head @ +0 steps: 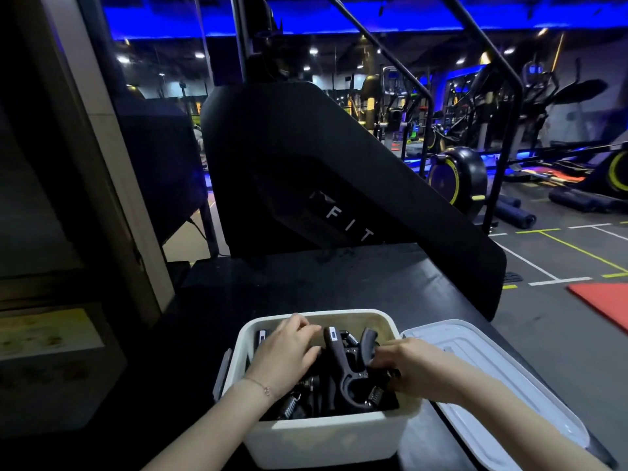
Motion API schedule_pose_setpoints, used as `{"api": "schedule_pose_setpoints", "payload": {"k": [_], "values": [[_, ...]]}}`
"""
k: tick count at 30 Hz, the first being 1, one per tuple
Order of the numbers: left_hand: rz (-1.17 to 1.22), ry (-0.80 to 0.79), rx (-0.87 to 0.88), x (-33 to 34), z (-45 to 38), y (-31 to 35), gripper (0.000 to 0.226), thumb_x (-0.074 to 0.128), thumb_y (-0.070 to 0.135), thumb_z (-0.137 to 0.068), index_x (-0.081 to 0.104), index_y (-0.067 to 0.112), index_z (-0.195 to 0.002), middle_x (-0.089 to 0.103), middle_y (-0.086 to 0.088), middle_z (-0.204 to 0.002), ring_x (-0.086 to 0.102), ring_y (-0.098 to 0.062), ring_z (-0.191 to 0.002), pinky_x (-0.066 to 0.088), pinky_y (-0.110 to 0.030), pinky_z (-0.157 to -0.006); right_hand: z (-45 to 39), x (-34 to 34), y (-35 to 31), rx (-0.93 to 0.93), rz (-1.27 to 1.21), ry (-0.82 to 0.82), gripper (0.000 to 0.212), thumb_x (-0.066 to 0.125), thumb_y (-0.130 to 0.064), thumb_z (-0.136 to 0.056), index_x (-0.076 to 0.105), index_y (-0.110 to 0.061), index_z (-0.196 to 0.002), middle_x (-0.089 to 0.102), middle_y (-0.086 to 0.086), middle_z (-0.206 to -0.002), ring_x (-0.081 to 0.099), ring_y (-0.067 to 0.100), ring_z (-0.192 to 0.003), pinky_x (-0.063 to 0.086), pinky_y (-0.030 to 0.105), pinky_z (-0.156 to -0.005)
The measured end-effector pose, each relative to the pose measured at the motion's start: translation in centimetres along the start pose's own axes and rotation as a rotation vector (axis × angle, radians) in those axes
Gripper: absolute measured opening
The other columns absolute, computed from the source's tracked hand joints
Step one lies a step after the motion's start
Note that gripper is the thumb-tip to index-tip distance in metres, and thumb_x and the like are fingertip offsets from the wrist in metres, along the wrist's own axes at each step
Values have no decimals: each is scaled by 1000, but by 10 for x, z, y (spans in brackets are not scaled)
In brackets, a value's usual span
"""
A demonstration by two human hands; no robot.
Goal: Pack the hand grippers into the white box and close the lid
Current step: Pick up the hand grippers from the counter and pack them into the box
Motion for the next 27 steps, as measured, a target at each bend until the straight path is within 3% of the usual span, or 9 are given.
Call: {"api": "schedule_pose_setpoints", "payload": {"k": [2, 4, 5, 7, 9, 11, 21, 25, 27], "values": [[19, -24, -22, -1, 10, -18, 70, 33, 68, -80, 44, 28, -136, 42, 9, -134, 35, -11, -130, 32, -31, -109, 0, -9, -4, 5, -1, -30, 27, 60, -30, -74, 65, -23, -100, 63, -5, -100, 58, 16, -93, 48, 30, -81], [22, -155, -72, 10, 19, -31, 101, 18, 88, -62, 27, 32, -145, 22, 9, -153, 12, -13, -143, 13, -34, -118, -6, -22, -13, 6, -59, 33, 39, 60, -41, -80, 63, -24, -115, 56, -9, -122, 50, 7, -114, 40, 22, -96], [1, -228, -89, 18, 23, -34, 101, 15, 88, -62, 18, 34, -148, 11, 10, -157, 0, -14, -146, 5, -36, -119, -11, -23, -19, 17, -97, 54, 48, 59, -50, -82, 58, -28, -124, 49, -11, -133, 42, 5, -125, 35, 21, -103], [-51, -293, -84, 27, 25, -31, 77, 25, 73, -83, 8, 36, -149, -3, 11, -159, -14, -13, -145, -6, -40, -118, -26, -8, -30, 56, -136, -4, 75, 46, -73, -75, 38, -36, -140, 30, -12, -150, 20, 6, -141, 20, 28, -116], [-70, -291, -65, 30, 25, -26, 61, 27, 55, -95, 5, 36, -149, -6, 9, -159, -18, -13, -144, -10, -45, -117, -38, 19, -37, 79, -114, -99, 94, 28, -84, -63, 17, -41, -145, 9, -12, -158, -2, 8, -146, 4, 38, -120], [-100, -289, -56, 34, 25, -27, 59, 25, 51, -97, 1, 36, -149, -8, 9, -159, -20, -12, -143, -12, -47, -117, -43, 35, -36, 80, -75, -117, 99, 20, -86, -59, 7, -41, -147, -5, -13, -158, -13, 6, -144, -6, 41, -119], [-138, -266, -42, 43, 27, -32, 60, 19, 52, -97, -4, 34, -149, -10, 10, -158, -16, -11, -144, -11, -48, -116, -47, 44, -34, 29, 40, -73, 90, 7, -82, -65, -3, -42, -146, -15, -16, -156, -20, 6, -142, -11, 39, -116], [-104, -259, -49, 39, 27, -32, 60, 23, 53, -96, -1, 35, -149, -8, 10, -159, -17, -10, -144, -11, -47, -117, -45, 41, -36, 35, -18, -56, 93, 9, -84, -64, 1, -42, -146, -10, -16, -157, -16, 4, -143, -8, 40, -118], [-30, -249, -60, 34, 30, -32, 62, 26, 56, -95, 4, 35, -149, -9, 11, -158, -19, -9, -143, -9, -45, -117, -39, 28, -35, 46, -138, 36, 98, 10, -88, -63, 8, -39, -147, 1, -17, -157, -9, 1, -144, -3, 39, -119]]}}
Point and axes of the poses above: each hand's wrist, its own z-axis away from the middle knuckle, its own x-axis out of the palm, y = z × x, the point moved 9 cm from there along -z, towards the middle knuckle
